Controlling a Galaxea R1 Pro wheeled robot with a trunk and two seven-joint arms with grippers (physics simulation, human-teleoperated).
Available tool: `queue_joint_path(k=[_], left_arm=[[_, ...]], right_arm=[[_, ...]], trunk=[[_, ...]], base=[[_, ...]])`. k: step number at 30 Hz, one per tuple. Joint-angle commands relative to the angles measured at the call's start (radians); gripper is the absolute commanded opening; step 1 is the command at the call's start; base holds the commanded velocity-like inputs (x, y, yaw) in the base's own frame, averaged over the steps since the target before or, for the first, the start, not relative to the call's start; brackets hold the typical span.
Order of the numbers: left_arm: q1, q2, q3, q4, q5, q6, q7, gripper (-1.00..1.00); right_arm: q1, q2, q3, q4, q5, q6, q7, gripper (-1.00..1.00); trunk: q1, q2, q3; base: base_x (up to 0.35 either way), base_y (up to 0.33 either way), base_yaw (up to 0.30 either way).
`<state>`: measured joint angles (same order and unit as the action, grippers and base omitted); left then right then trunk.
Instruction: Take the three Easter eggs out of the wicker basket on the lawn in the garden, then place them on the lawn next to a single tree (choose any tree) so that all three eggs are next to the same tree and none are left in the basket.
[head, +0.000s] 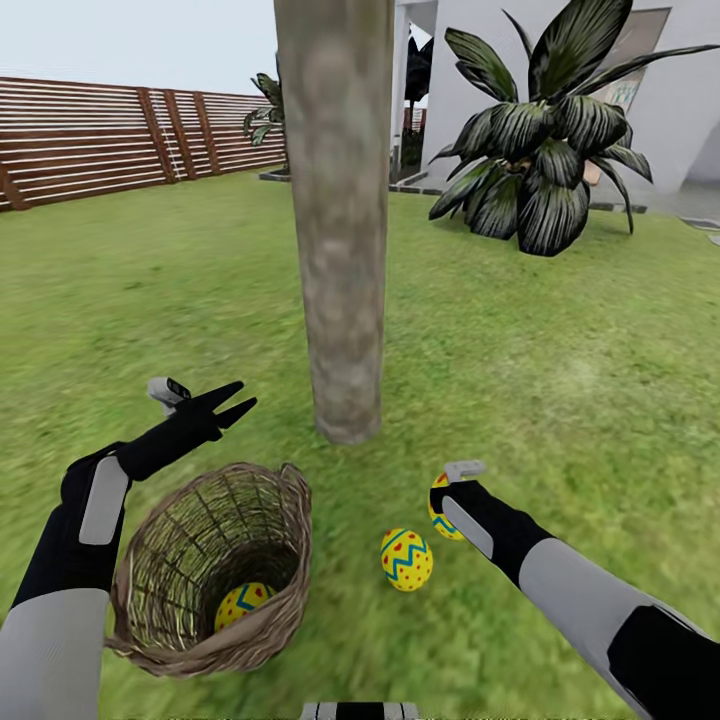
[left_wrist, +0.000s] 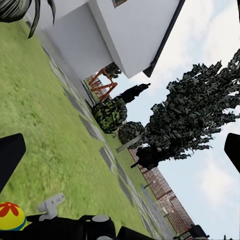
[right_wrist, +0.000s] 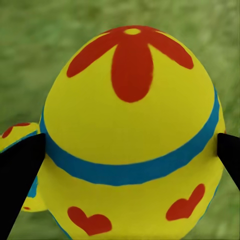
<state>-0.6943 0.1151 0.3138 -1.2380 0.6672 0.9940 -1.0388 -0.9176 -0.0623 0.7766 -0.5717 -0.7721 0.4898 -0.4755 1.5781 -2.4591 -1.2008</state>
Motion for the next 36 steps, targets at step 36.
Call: queue_joint_path(k=[36], left_arm=[[-0.001,0.0,0.001,0.0,0.0,0.005,-0.003,1.0]], right_arm=[[0.005,0.023,0.004,0.125,0.181,-0.401,0.038,-1.0]], trunk=[[0.036,-0.048,-0.193]], base=[[0.0,0.0,0.0]])
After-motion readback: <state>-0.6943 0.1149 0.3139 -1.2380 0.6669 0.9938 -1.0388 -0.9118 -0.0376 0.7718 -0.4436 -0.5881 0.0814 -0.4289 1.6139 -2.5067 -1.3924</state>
